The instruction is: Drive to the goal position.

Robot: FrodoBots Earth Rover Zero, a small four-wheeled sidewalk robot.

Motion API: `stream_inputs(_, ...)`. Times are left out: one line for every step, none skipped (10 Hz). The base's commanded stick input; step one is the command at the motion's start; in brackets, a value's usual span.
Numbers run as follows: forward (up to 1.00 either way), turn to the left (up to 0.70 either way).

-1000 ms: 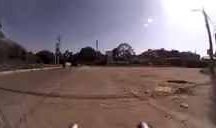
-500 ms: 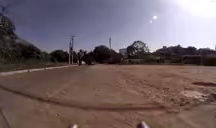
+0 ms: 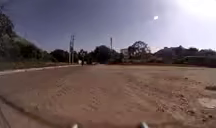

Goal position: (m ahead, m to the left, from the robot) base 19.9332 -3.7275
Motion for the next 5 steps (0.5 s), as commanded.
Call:
stream_inputs(1.0, 0.0)
stream_inputs(1.0, 0.0)
stream_inputs(1.0, 0.0)
stream_inputs(1.0, 0.0)
stream_inputs(1.0, 0.0)
